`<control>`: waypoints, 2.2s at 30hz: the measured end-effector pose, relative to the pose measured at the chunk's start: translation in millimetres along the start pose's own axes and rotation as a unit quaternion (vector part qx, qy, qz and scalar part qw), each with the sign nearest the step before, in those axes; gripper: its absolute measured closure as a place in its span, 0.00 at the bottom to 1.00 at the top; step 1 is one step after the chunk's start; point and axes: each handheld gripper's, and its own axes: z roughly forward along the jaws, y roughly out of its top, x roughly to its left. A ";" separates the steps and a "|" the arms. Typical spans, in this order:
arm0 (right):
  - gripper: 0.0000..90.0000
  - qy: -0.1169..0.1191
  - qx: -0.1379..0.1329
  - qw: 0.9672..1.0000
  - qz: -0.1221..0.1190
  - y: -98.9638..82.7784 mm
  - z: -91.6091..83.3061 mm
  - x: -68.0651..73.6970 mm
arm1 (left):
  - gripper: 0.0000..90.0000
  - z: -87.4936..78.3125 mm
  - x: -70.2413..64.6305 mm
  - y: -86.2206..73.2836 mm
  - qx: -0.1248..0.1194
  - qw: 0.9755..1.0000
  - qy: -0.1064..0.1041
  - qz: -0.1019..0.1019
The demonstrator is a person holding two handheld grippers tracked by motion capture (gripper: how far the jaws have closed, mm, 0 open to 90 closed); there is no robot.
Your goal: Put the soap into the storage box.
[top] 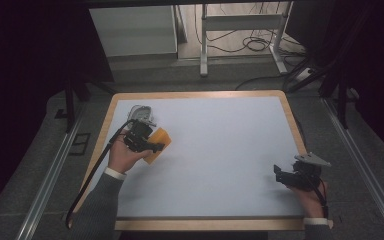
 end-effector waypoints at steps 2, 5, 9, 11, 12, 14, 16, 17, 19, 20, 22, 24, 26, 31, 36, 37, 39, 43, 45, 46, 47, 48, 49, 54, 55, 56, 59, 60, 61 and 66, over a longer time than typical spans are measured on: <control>0.07 0.000 0.000 1.000 0.000 0.1 -0.1 -0.3 | 0.68 -0.6 1.1 0.4 -0.001 1.000 0.001 -0.002; 0.07 0.000 0.000 1.000 0.001 0.0 0.0 -0.2 | 0.68 -2.4 3.3 0.8 -0.008 1.000 0.007 -0.003; 0.07 0.000 0.002 1.000 0.001 -0.3 0.6 -0.2 | 0.68 -6.0 5.4 1.6 -0.014 1.000 0.004 -0.005; 0.07 0.000 0.003 1.000 0.002 -0.4 0.8 -0.1 | 0.68 -6.2 7.0 2.4 -0.014 1.000 0.001 -0.007; 0.07 0.000 0.003 1.000 0.001 -0.4 0.7 -0.1 | 0.68 -6.0 8.1 2.9 -0.013 1.000 0.001 -0.007; 0.07 0.000 0.003 1.000 0.001 -0.4 0.6 -0.1 | 0.68 -5.1 10.3 3.8 -0.010 1.000 0.002 -0.010; 0.07 -0.001 0.003 1.000 0.002 -0.4 0.6 -0.2 | 0.68 -4.3 14.2 5.0 -0.007 1.000 0.001 -0.011; 0.07 -0.001 0.003 1.000 0.002 -0.4 0.6 -0.2 | 0.68 -4.0 16.3 5.7 -0.006 1.000 0.001 -0.012; 0.07 -0.001 0.003 1.000 0.001 -0.7 1.3 0.1 | 0.68 -3.9 22.2 7.3 -0.005 1.000 0.003 -0.018; 0.07 0.000 0.003 1.000 0.002 -0.8 1.5 0.1 | 0.68 -3.9 22.2 7.3 -0.005 1.000 0.003 -0.018; 0.07 0.000 0.004 1.000 0.001 -0.8 1.6 0.0 | 0.68 -4.3 25.6 8.7 -0.003 1.000 0.007 -0.020; 0.07 0.000 0.005 1.000 0.001 -0.9 1.6 0.1 | 0.68 -5.2 29.0 10.3 -0.001 1.000 0.012 -0.021; 0.07 0.000 0.004 1.000 0.001 -0.8 1.6 0.1 | 0.68 -6.2 32.0 12.0 0.000 1.000 0.013 -0.024; 0.07 0.000 0.004 1.000 0.002 -0.7 1.4 0.1 | 0.68 -7.8 39.1 15.1 0.001 0.999 0.017 -0.032; 0.07 -0.001 0.004 1.000 0.001 -0.6 0.9 -0.7 | 0.68 -8.0 46.3 17.2 0.004 0.999 0.024 -0.040; 0.07 -0.001 0.004 1.000 0.003 -0.4 0.7 -0.5 | 0.68 -7.9 49.2 18.2 0.006 0.999 0.026 -0.042; 0.07 -0.001 0.004 1.000 0.003 -0.2 0.5 -0.5 | 0.68 -7.6 50.8 18.5 0.006 0.999 0.024 -0.044; 0.07 0.000 0.004 1.000 0.003 -0.6 0.8 -1.0 | 0.68 -5.9 57.5 20.3 0.008 0.998 0.027 -0.051; 0.07 -0.001 0.004 1.000 0.002 -0.6 0.9 -1.1 | 0.68 -5.9 58.3 20.9 0.008 0.998 0.028 -0.053; 0.07 -0.001 0.004 1.000 0.002 -0.7 0.9 -1.2 | 0.68 -6.2 59.3 21.7 0.010 0.998 0.030 -0.052; 0.07 -0.001 0.004 1.000 0.002 -0.7 0.9 -1.2 | 0.68 -6.3 60.1 23.0 0.013 0.998 0.032 -0.050; 0.07 -0.002 0.004 1.000 0.002 -0.7 0.8 -1.4 | 0.68 -7.4 62.2 25.8 0.015 0.998 0.038 -0.048; 0.07 -0.001 0.003 1.000 0.003 -0.8 0.8 -1.6 | 0.68 -8.3 63.4 27.3 0.014 0.998 0.040 -0.048; 0.07 -0.001 0.003 1.000 0.003 -0.7 0.3 -1.9 | 0.68 -9.9 68.5 32.3 0.012 0.998 0.040 -0.056; 0.07 -0.002 0.004 1.000 0.003 -0.6 0.1 -1.8 | 0.68 -9.7 69.5 33.5 0.011 0.997 0.042 -0.057; 0.07 -0.002 0.004 1.000 0.002 -0.6 0.1 -1.9 | 0.68 -9.6 70.3 34.0 0.012 0.997 0.041 -0.057; 0.07 -0.003 0.004 1.000 0.004 -1.0 0.3 -2.5 | 0.68 -7.7 74.7 35.1 0.010 0.997 0.038 -0.066; 0.07 -0.003 0.004 1.000 0.004 -1.0 0.3 -2.5 | 0.68 -7.7 74.7 35.1 0.010 0.997 0.038 -0.066; 0.07 -0.002 0.004 1.000 0.005 -1.0 -0.1 -3.0 | 0.68 -7.0 77.7 35.6 0.010 0.997 0.039 -0.070; 0.07 -0.003 0.005 1.000 0.005 -1.2 0.1 -3.3 | 0.68 -6.7 83.5 37.5 0.008 0.996 0.044 -0.081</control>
